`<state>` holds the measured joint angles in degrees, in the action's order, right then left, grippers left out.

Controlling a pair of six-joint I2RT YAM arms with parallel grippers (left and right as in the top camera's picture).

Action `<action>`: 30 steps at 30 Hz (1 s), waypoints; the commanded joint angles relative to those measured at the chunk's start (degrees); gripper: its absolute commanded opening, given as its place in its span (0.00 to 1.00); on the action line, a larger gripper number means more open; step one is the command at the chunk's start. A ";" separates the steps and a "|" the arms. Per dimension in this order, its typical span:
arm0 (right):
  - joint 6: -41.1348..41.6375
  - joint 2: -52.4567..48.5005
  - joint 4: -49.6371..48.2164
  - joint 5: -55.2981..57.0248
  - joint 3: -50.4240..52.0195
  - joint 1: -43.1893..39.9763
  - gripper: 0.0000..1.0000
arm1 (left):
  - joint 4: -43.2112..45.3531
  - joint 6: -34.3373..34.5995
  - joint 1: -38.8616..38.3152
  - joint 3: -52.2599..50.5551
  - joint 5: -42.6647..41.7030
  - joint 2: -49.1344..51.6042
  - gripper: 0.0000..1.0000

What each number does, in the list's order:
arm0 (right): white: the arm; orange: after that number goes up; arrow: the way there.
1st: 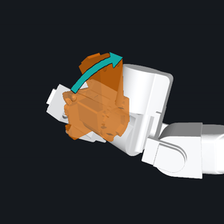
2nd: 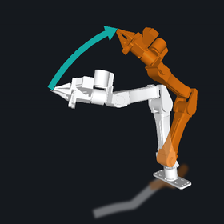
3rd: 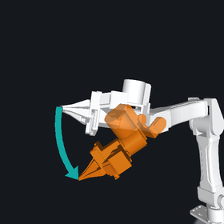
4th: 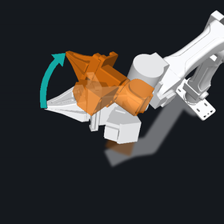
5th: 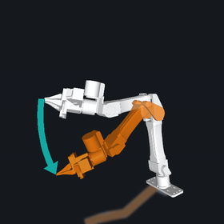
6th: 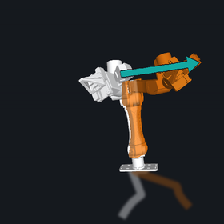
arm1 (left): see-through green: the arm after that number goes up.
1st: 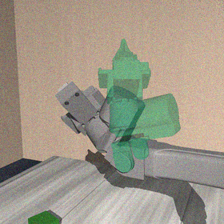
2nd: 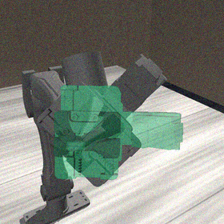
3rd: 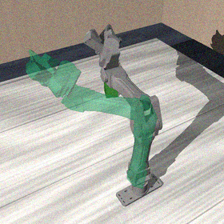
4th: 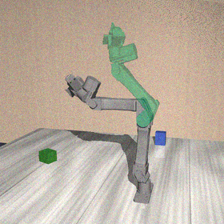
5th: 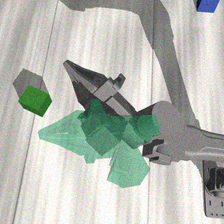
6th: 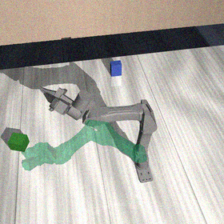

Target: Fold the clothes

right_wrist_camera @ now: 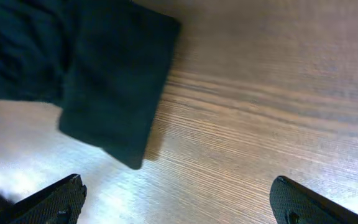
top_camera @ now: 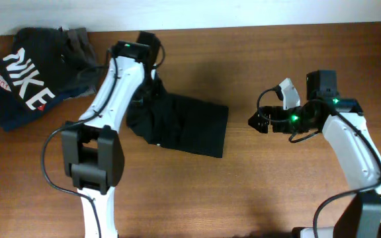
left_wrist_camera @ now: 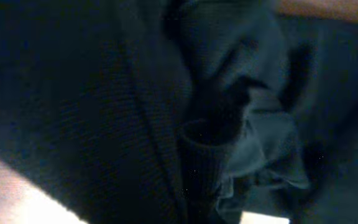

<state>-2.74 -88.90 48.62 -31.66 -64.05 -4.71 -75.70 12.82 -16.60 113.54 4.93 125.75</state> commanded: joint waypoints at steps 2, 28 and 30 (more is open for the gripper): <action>4.76 -4.24 -2.51 5.09 3.21 0.20 0.99 | -2.75 -0.87 -3.85 2.71 2.95 0.09 0.01; 19.78 -12.72 -10.16 8.81 4.00 8.66 0.97 | -4.90 0.20 -19.19 12.90 5.97 0.13 0.06; 19.76 -12.72 -10.05 8.83 4.00 7.45 0.97 | -4.83 0.66 -19.45 12.90 5.16 0.13 0.06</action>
<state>14.87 -101.32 38.70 -24.21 -60.12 4.36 -80.77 12.88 -35.18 125.43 10.96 125.97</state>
